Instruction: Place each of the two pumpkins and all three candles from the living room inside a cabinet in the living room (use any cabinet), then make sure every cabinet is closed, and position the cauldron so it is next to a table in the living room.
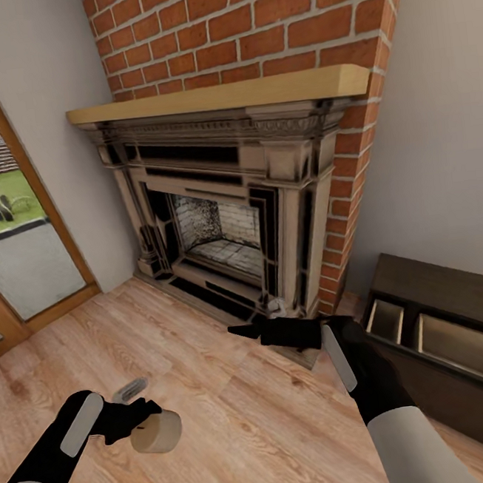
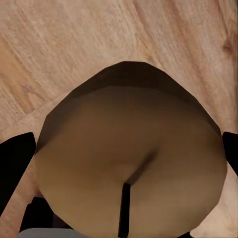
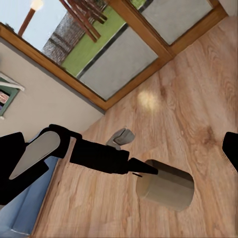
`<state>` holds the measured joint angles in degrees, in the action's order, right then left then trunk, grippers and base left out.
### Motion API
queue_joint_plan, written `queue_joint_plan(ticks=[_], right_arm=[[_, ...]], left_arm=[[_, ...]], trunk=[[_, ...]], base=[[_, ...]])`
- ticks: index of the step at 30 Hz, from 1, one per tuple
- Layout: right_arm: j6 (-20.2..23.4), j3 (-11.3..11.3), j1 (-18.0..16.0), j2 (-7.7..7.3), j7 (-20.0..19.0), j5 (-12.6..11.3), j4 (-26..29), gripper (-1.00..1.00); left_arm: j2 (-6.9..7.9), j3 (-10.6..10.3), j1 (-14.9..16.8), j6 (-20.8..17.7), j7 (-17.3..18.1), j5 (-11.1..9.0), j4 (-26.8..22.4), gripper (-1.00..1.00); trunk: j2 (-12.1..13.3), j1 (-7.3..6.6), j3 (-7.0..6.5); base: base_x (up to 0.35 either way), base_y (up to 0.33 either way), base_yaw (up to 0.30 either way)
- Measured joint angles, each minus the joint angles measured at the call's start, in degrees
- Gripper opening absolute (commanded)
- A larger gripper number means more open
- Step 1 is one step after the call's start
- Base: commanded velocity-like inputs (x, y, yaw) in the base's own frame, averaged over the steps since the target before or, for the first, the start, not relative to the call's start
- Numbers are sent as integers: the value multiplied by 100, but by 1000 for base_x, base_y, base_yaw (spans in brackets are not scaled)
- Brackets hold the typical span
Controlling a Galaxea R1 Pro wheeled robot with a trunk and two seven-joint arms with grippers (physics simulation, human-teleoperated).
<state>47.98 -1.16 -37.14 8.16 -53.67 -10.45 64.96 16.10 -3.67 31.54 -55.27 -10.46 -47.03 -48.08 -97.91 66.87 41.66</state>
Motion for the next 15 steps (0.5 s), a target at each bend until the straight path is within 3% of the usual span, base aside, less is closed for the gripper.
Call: queue_joint_plan(ticks=[15], right_arm=[[0,0,0,0,-8,-5,0,100]], left_arm=[[-5,0,2,0,-7,-11,0,-100]], trunk=[[602,-330,-384]], base=[[0,0,-208]])
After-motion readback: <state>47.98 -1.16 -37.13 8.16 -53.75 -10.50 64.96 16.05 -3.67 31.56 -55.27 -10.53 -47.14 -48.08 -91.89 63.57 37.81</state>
